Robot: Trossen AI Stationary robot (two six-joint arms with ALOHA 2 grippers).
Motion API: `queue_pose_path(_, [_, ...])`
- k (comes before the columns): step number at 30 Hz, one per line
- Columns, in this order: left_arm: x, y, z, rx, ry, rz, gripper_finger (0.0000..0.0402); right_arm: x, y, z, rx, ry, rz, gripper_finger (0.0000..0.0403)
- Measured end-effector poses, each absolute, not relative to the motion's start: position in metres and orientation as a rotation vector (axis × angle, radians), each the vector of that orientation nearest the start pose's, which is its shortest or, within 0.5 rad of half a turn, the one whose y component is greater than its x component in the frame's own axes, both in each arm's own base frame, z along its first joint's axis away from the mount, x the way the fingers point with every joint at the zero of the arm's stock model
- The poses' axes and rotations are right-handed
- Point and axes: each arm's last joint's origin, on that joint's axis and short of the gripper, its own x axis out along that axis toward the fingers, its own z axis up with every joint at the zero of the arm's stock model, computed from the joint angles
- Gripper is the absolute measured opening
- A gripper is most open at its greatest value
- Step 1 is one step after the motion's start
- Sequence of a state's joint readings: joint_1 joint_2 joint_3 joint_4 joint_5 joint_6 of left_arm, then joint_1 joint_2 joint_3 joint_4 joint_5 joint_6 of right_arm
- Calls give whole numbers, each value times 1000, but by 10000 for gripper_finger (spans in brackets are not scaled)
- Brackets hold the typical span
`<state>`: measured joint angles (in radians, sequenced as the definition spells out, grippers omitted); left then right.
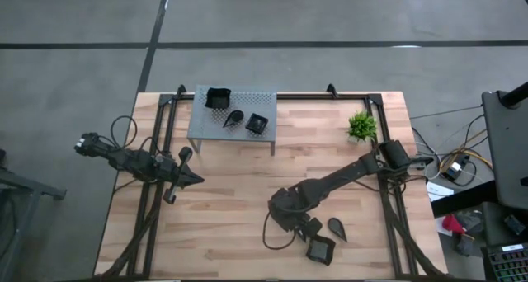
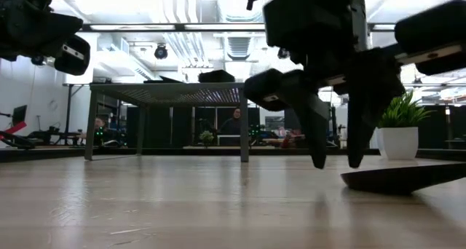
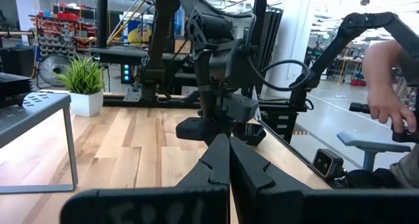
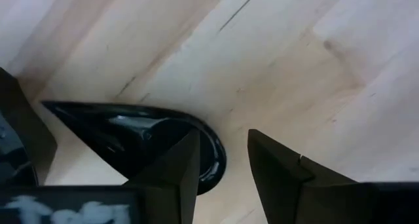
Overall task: Pick & Place Mini shaped plates
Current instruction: Stack the black leaf-shaped plate on top of the black leaf-shaped plate on the shelf
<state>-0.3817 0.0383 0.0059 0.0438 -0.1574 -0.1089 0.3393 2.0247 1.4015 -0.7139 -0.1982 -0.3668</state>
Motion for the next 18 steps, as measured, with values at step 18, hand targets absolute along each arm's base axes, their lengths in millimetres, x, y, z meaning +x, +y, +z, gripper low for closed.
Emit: queue_pose_path(18, [94,-33,167,-111,1,-225,0,359,131,137,-430,1287,668,95])
